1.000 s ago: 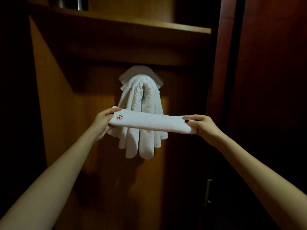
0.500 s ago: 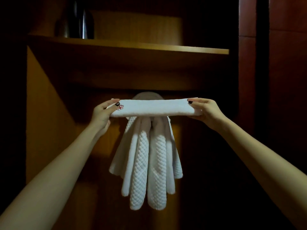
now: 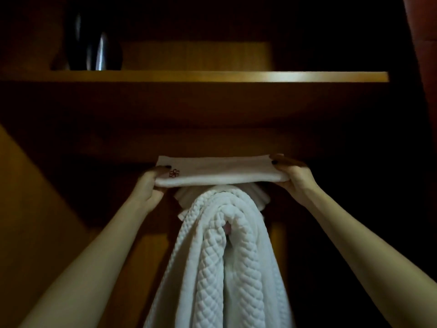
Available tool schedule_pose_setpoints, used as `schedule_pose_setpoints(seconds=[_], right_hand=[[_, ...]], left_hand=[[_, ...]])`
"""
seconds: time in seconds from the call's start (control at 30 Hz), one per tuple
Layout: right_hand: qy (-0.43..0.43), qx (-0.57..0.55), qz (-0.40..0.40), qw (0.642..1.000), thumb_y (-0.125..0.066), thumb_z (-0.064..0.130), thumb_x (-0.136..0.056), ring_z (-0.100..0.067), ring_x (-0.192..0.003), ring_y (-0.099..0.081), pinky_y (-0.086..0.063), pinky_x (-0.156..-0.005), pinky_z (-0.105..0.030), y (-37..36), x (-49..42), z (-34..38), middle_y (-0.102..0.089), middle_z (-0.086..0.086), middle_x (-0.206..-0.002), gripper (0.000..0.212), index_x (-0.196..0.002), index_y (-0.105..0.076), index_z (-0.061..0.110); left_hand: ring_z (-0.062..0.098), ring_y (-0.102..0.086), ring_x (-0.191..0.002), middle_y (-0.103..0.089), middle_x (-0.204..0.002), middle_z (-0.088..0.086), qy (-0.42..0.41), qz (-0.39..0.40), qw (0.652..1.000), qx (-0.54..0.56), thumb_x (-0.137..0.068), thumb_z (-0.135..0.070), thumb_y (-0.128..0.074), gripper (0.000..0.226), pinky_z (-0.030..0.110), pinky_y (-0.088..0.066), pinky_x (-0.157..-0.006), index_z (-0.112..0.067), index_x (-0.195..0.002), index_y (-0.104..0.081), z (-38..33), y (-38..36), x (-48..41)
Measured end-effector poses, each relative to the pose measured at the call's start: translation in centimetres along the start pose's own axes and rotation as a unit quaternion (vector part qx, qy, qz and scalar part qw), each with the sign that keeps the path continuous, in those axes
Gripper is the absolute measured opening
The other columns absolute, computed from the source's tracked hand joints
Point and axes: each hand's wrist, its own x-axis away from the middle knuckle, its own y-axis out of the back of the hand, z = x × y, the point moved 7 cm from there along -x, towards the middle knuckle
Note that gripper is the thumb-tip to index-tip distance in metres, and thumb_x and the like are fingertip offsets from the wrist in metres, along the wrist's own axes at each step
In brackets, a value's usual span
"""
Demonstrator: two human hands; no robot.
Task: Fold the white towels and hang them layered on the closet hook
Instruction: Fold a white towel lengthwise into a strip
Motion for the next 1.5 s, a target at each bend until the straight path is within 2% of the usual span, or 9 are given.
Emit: schedule_pose_setpoints(seconds=[0.13,0.3,0.47,0.63,0.77,0.87,1.23,1.4,1.5], right_hand=[[0.013,-0.031,0.005,0.999,-0.055,-0.003,-0.092,-0.02,-0.091,-0.07,-0.057,-0.07,-0.029,0.1,-1.3,-2.3,-0.072,-0.007,-0.1,0.026,-0.097,-0.072,0.015],[-0.001,-0.008,0.015,1.0,-0.054,-0.003,-0.093,-0.013,-0.088,-0.071,-0.056,-0.065,-0.023,0.6,-0.6,-5.1,-0.072,-0.002,-0.1,0.028,-0.093,-0.073,0.018],[-0.034,0.013,0.058,0.998,-0.05,-0.006,-0.094,-0.022,-0.103,-0.065,-0.053,-0.075,-0.03,0.4,-0.3,-7.2,-0.066,-0.006,-0.113,0.032,-0.098,-0.072,0.017],[0.036,-0.034,0.058,0.997,-0.046,-0.006,-0.094,-0.012,-0.087,-0.07,-0.057,-0.071,-0.024,1.0,-1.8,-4.4,-0.074,0.006,-0.089,0.049,-0.074,-0.078,0.026],[0.037,-0.061,0.092,0.993,-0.045,0.002,-0.098,-0.016,-0.093,-0.071,-0.058,-0.072,-0.026,0.0,-2.8,-5.1,-0.075,0.002,-0.095,0.031,-0.094,-0.071,0.017],[0.001,-0.077,0.1,0.992,-0.042,0.006,-0.101,-0.019,-0.105,-0.069,-0.057,-0.079,-0.029,-0.3,-3.0,-7.5,-0.072,-0.004,-0.112,0.028,-0.109,-0.067,0.015],[-0.022,-0.037,0.094,0.995,-0.037,0.007,-0.103,-0.018,-0.101,-0.069,-0.056,-0.077,-0.03,-0.8,-3.4,-6.1,-0.072,-0.006,-0.107,0.03,-0.111,-0.065,0.014],[-0.034,0.027,0.13,0.991,-0.048,0.004,-0.097,-0.021,-0.101,-0.068,-0.056,-0.081,-0.031,-0.7,-2.6,-6.1,-0.069,-0.012,-0.11,0.023,-0.112,-0.065,0.01],[-0.012,0.087,0.105,0.991,-0.055,0.004,-0.095,-0.021,-0.099,-0.069,-0.055,-0.075,-0.03,-0.2,-2.7,-4.7,-0.068,-0.009,-0.11,0.025,-0.114,-0.062,0.019]], left_hand=[[0.021,-0.069,-0.093,-0.071,-0.098,0.015,0.026,-0.004,0.999,0.043,-0.096,0.003,-0.044,0.019,0.028,-0.053,-0.077,0.001,-0.103,-0.062,1.7,1.5,-1.0],[0.015,-0.073,-0.081,-0.075,-0.087,0.01,0.02,-0.032,0.995,-0.089,-0.09,0.001,-0.061,0.009,0.022,-0.057,-0.065,-0.004,-0.09,-0.068,3.5,3.6,0.1],[0.012,-0.072,-0.09,-0.076,-0.091,-0.003,-0.062,-0.022,0.988,-0.138,-0.092,-0.017,-0.065,0.011,0.025,-0.056,-0.077,-0.023,-0.101,-0.066,2.8,3.0,-0.5],[0.013,-0.063,-0.099,-0.065,-0.108,-0.005,-0.114,-0.056,0.961,-0.247,-0.097,-0.032,-0.059,0.011,0.033,-0.051,-0.091,-0.038,-0.105,-0.058,3.3,2.8,-1.8],[0.018,-0.058,-0.11,-0.061,-0.113,-0.004,-0.148,-0.068,0.947,-0.275,-0.1,-0.034,-0.053,0.026,0.031,-0.047,-0.092,-0.028,-0.125,-0.053,3.8,3.1,-2.5],[0.021,-0.057,-0.114,-0.06,-0.121,0.004,-0.165,-0.058,0.951,-0.255,-0.102,-0.027,-0.048,0.018,0.036,-0.046,-0.098,-0.024,-0.12,-0.053,4.3,3.5,-2.6],[0.008,-0.071,-0.088,-0.075,-0.096,-0.008,-0.063,-0.004,0.994,-0.09,-0.096,-0.027,-0.059,0.017,0.025,-0.057,-0.063,-0.028,-0.113,-0.062,3.3,2.7,-2.4],[0.015,-0.073,-0.087,-0.071,-0.11,0.015,0.016,0.024,0.985,-0.168,-0.088,-0.008,-0.064,0.012,0.025,-0.058,-0.068,-0.009,-0.098,-0.07,3.8,3.7,-2.1],[0.02,-0.068,-0.105,-0.069,-0.115,0.014,0.031,0.051,0.963,-0.264,-0.08,-0.015,-0.07,0.018,0.034,-0.053,-0.094,-0.012,-0.097,-0.07,2.3,3.4,-2.0]])
